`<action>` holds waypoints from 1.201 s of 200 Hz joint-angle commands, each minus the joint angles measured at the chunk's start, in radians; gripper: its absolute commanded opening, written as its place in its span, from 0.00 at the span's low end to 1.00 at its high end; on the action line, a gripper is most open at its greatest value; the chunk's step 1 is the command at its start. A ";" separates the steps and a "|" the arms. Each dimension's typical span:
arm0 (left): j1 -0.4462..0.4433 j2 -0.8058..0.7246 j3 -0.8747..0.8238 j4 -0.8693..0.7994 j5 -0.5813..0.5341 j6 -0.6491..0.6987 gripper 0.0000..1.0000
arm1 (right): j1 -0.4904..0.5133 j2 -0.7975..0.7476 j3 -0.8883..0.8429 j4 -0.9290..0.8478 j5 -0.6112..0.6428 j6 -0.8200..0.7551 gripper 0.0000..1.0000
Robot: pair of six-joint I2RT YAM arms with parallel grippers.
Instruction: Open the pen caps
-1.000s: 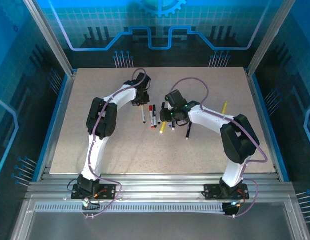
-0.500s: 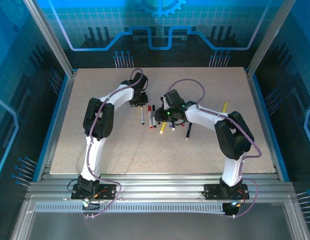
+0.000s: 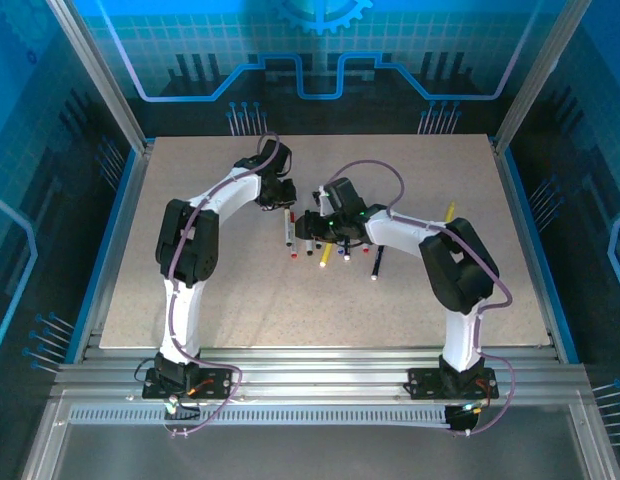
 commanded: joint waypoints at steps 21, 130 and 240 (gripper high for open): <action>-0.009 -0.079 -0.026 0.027 0.063 -0.029 0.00 | 0.008 0.048 0.050 0.067 -0.071 0.050 0.51; -0.031 -0.115 -0.036 0.046 0.079 -0.050 0.00 | 0.022 0.096 0.089 0.091 -0.102 0.078 0.49; -0.043 -0.120 -0.086 0.086 0.085 -0.064 0.05 | 0.022 0.054 0.029 0.115 -0.094 0.076 0.00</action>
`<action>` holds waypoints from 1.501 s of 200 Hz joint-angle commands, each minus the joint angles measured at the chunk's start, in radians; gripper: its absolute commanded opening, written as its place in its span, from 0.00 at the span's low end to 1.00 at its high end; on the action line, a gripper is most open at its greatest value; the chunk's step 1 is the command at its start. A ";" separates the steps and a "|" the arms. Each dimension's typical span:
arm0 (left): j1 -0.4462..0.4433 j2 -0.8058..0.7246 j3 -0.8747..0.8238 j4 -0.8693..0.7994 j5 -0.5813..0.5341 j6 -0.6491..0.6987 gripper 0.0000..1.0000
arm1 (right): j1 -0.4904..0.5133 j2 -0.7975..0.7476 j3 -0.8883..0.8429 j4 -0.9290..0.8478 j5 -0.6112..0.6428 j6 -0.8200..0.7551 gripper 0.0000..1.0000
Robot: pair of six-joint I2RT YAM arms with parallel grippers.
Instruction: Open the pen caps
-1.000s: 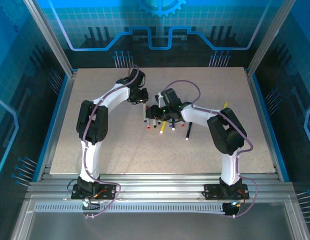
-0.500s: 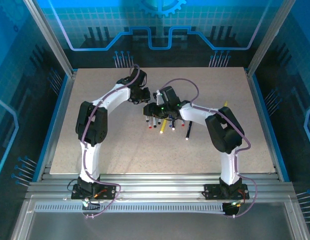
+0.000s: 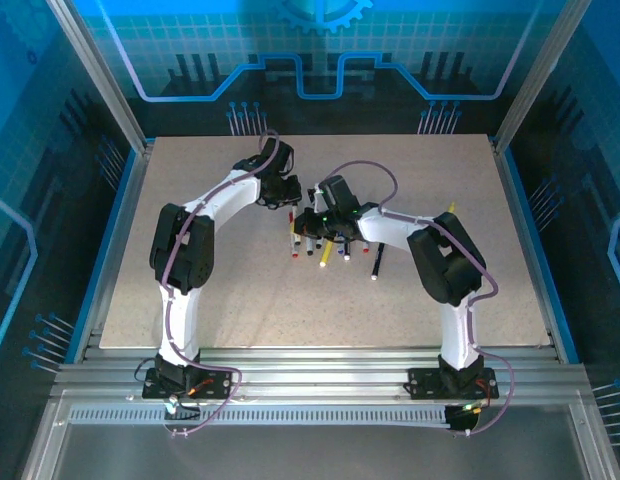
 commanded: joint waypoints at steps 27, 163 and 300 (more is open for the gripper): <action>-0.014 -0.045 -0.033 0.015 0.024 -0.015 0.13 | 0.018 -0.055 -0.060 0.068 -0.037 -0.032 0.00; -0.017 -0.041 -0.061 0.035 0.033 -0.013 0.30 | 0.017 -0.054 -0.063 0.086 -0.029 -0.025 0.00; 0.007 0.019 0.065 0.005 -0.048 0.001 0.00 | 0.026 -0.073 -0.176 0.254 -0.286 0.043 0.00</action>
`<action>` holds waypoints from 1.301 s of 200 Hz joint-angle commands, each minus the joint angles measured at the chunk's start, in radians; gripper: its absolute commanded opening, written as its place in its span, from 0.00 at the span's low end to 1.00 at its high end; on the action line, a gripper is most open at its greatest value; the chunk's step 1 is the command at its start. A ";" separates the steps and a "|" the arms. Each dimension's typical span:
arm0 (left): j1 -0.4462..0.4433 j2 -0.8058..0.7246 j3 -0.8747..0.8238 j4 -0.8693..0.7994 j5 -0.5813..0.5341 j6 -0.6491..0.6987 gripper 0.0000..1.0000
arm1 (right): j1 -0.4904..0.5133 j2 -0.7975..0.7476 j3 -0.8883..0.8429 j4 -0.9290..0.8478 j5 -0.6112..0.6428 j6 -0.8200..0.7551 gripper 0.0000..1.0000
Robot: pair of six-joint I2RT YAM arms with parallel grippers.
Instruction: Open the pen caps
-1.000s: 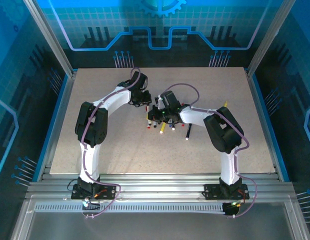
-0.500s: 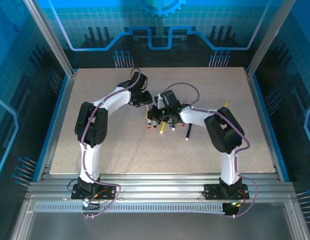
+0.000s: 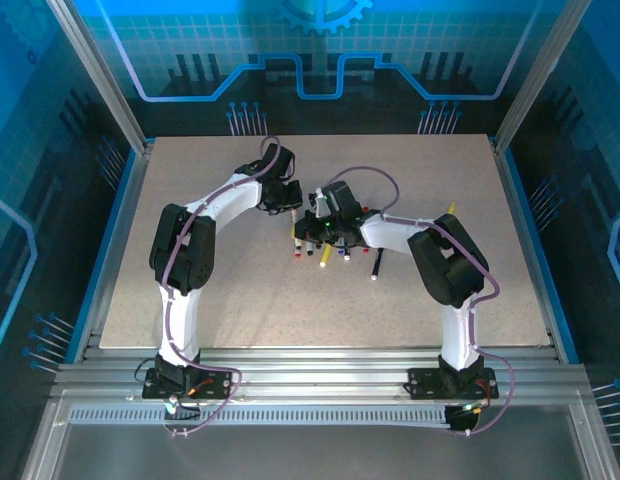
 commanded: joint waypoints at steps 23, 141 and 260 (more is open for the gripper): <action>0.037 0.068 0.197 -0.018 -0.091 0.017 0.00 | 0.068 -0.162 -0.235 0.146 -0.260 0.052 0.00; 0.060 0.026 0.196 -0.110 -0.153 0.082 0.00 | 0.005 -0.413 -0.177 -0.505 0.380 -0.287 0.00; 0.162 -0.019 -0.023 -0.149 -0.323 0.166 0.00 | -0.431 -0.259 -0.030 -0.641 0.693 -0.405 0.00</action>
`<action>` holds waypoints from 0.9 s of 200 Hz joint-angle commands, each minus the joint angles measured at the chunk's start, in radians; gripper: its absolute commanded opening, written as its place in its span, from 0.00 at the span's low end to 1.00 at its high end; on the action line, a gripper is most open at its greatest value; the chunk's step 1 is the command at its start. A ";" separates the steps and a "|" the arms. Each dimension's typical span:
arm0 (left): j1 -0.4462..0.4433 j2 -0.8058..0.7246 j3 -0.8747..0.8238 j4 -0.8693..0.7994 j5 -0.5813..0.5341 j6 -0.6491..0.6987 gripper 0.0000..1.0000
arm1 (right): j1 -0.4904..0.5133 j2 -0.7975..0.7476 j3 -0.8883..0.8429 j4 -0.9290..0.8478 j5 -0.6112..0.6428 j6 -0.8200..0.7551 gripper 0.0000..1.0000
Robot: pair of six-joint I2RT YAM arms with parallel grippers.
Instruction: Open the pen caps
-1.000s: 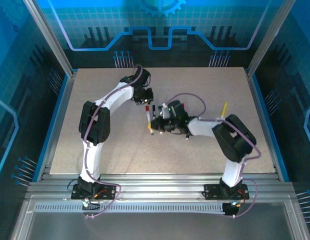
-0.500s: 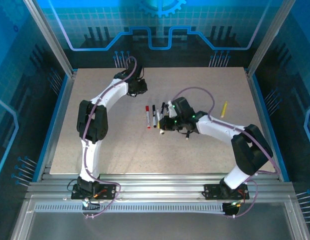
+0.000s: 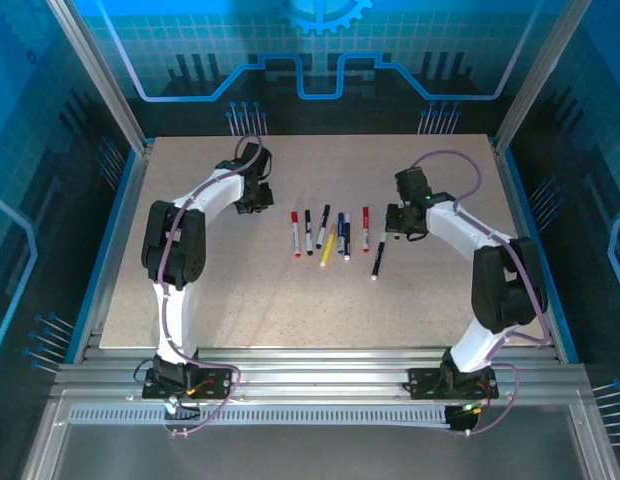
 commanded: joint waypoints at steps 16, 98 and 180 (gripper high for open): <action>0.048 -0.017 0.001 -0.059 -0.091 0.052 0.00 | -0.094 0.095 0.084 -0.059 0.075 -0.038 0.00; 0.108 0.037 0.010 -0.110 -0.176 0.078 0.00 | -0.213 0.234 0.184 -0.112 0.111 -0.042 0.00; 0.144 0.093 0.038 -0.138 -0.164 0.064 0.15 | -0.223 0.307 0.246 -0.178 0.181 -0.034 0.15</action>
